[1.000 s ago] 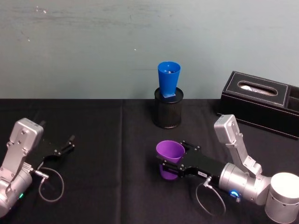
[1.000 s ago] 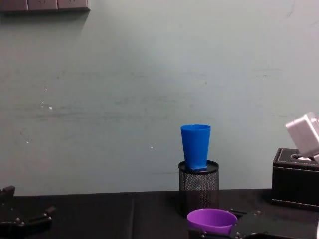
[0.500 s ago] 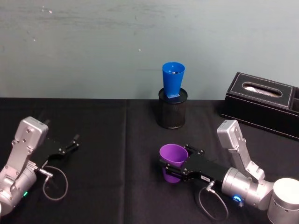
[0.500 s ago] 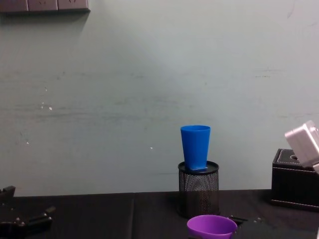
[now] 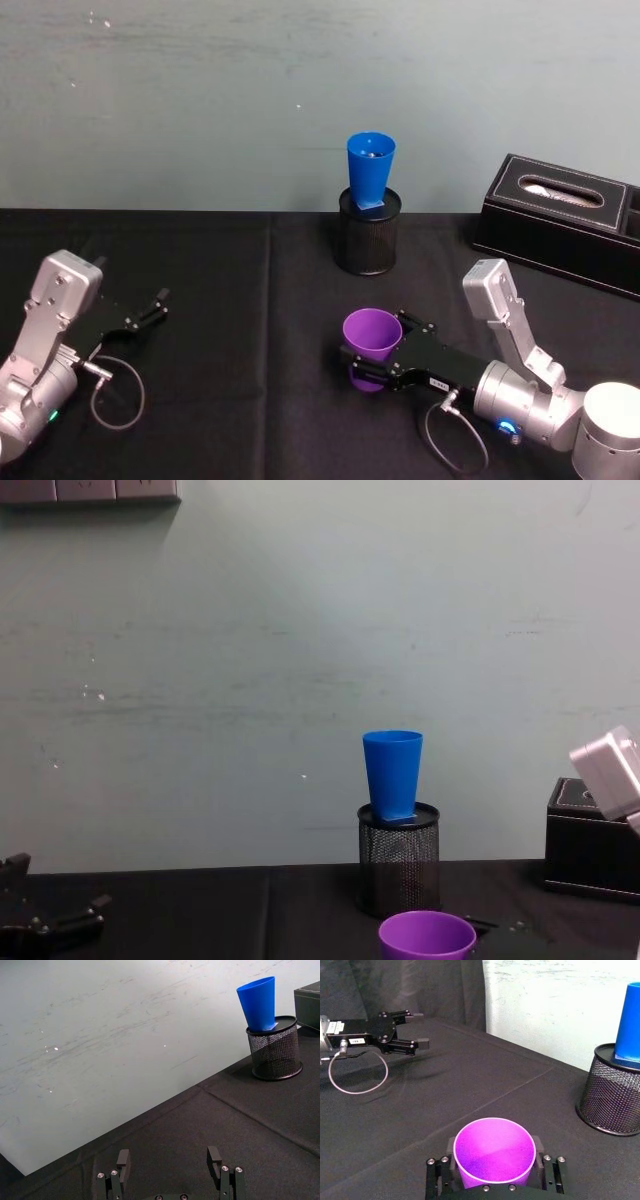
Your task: Pick up one cup with a gripper and tap it against the other cup.
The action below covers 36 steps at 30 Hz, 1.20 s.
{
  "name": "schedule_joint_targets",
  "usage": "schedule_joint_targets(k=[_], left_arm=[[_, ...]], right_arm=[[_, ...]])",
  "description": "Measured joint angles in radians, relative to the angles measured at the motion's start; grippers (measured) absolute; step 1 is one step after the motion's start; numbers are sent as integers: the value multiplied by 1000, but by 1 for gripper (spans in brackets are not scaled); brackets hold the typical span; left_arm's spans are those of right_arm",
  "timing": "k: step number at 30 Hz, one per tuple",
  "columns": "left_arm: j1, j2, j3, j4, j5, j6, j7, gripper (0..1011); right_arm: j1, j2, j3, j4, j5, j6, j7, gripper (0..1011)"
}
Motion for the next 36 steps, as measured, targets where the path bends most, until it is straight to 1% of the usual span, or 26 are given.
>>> schedule_joint_targets(k=[1, 2, 3, 6, 13, 21, 24, 26, 27, 29, 30, 31, 32, 34, 36], left_arm=[[0, 0, 0, 0, 0, 0, 0, 1005], [0, 0, 0, 0, 0, 0, 0, 1005], [0, 0, 0, 0, 0, 0, 0, 1005], [0, 0, 0, 0, 0, 0, 0, 1005], [0, 0, 0, 0, 0, 0, 0, 1004], [0, 0, 0, 0, 0, 0, 0, 1004], [0, 0, 0, 0, 0, 0, 0, 1005], [0, 0, 0, 0, 0, 0, 0, 1005], [0, 0, 0, 0, 0, 0, 0, 1005], [0, 0, 0, 0, 0, 0, 0, 1004], [0, 0, 0, 0, 0, 0, 0, 1004], [0, 0, 0, 0, 0, 0, 0, 1004], [0, 0, 0, 0, 0, 0, 0, 1004], [0, 0, 0, 0, 0, 0, 0, 1005], [0, 0, 0, 0, 0, 0, 0, 1005]], right_arm=[[0, 0, 0, 0, 0, 0, 0, 854], [0, 0, 0, 0, 0, 0, 0, 906], [0, 0, 0, 0, 0, 1, 0, 916], [0, 0, 0, 0, 0, 1, 0, 997], [0, 1, 1, -1, 1, 0, 0, 1003], [-25, 1, 32, -40, 23, -57, 3, 1003], [-40, 1, 50, -66, 34, -78, -4, 1003], [-55, -2, 69, -86, 36, -82, -38, 1003], [-65, -7, 82, -98, 35, -78, -72, 1003], [-76, -14, 100, -108, 29, -70, -116, 1003], [-81, -19, 109, -112, 25, -65, -143, 1003], [-94, -32, 130, -119, 17, -56, -195, 1003], [-94, -32, 130, -119, 17, -56, -195, 1003], [-109, -59, 165, -119, 2, -42, -287, 1003], [-114, -75, 182, -111, -9, -37, -338, 1003]])
